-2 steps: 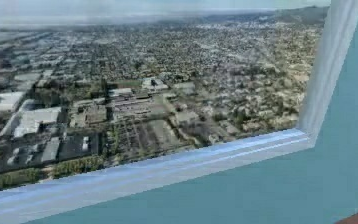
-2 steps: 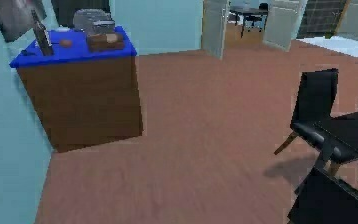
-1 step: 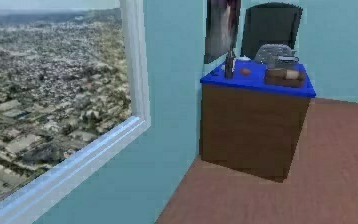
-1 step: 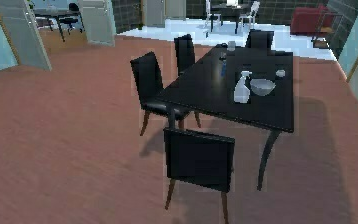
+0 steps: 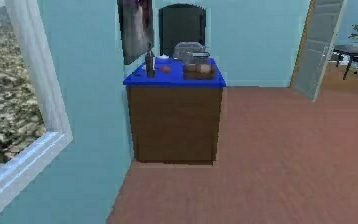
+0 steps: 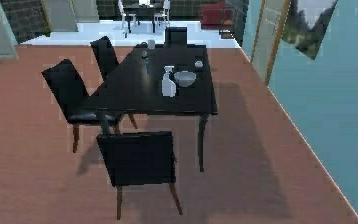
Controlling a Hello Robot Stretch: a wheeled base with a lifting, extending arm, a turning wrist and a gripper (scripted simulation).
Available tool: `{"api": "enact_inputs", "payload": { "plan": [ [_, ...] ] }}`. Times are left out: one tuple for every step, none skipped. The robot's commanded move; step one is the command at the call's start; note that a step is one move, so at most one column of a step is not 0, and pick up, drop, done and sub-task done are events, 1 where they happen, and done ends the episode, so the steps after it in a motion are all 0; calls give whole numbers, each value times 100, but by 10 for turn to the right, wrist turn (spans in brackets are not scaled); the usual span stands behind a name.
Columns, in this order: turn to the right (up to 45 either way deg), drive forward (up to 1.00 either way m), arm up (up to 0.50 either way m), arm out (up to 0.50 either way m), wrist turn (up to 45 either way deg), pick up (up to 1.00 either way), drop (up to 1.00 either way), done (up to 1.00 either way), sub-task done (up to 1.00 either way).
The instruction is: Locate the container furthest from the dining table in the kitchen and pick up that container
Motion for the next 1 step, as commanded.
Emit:
{"api": "enact_inputs", "payload": {
  "plan": [
    [0, 70, 0, 0, 0, 0, 0, 0, 0]
  ]
}}
